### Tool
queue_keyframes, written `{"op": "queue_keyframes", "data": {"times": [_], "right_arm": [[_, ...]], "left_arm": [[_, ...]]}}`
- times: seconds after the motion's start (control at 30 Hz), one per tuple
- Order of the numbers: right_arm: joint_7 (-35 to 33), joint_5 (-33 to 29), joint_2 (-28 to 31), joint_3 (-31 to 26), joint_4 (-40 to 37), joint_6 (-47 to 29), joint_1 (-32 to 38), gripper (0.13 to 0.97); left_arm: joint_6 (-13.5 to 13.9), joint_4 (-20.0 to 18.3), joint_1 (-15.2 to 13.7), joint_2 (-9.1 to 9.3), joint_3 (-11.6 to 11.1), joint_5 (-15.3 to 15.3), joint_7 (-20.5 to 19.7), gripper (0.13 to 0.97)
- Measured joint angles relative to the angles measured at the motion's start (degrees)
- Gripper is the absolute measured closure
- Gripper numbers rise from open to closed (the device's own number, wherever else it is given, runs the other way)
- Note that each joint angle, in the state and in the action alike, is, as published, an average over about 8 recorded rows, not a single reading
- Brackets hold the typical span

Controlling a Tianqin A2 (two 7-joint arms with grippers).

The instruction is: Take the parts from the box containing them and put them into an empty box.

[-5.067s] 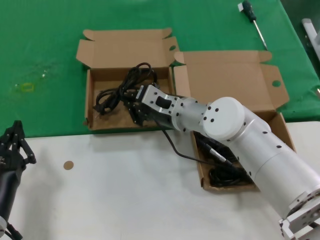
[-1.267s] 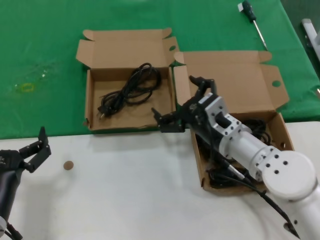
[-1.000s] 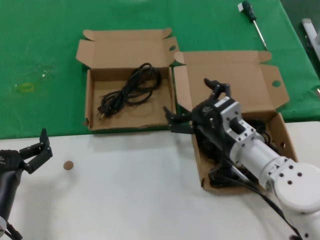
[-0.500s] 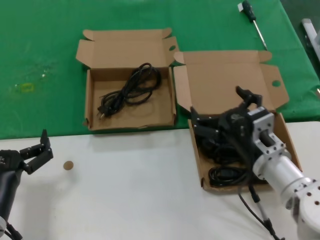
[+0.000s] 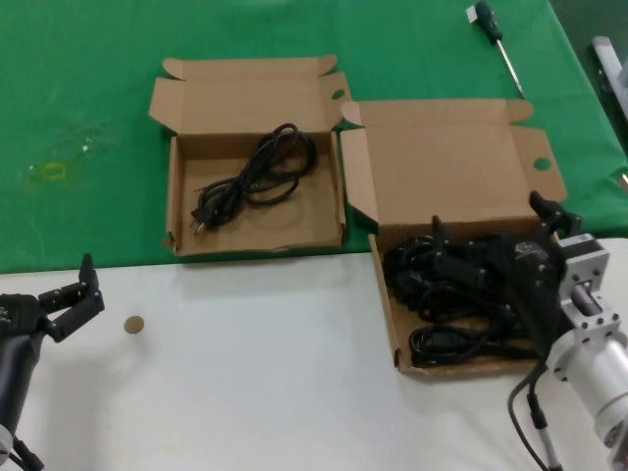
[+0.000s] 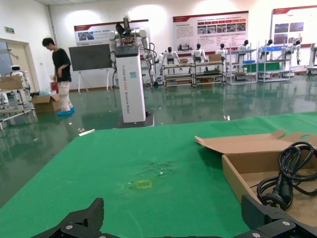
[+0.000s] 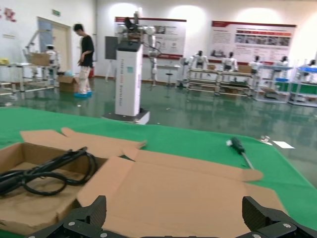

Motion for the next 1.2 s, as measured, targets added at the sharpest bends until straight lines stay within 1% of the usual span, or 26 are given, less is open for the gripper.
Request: {"op": "queue_keyframes", "data": {"times": [0.2,1.2], "right_arm": [[-0.37,1.18,0.22,0.54,0.76,0.78,-1.07,0.129],[-0.38,1.22,0.23,0.56,0.78,0.81,-1.12,0.129]], "left_arm": [[0.00,0.00,0.00,0.00,0.00,0.00,0.00,0.132],[0.00,0.00,0.00,0.00,0.00,0.00,0.00,0.132]]}}
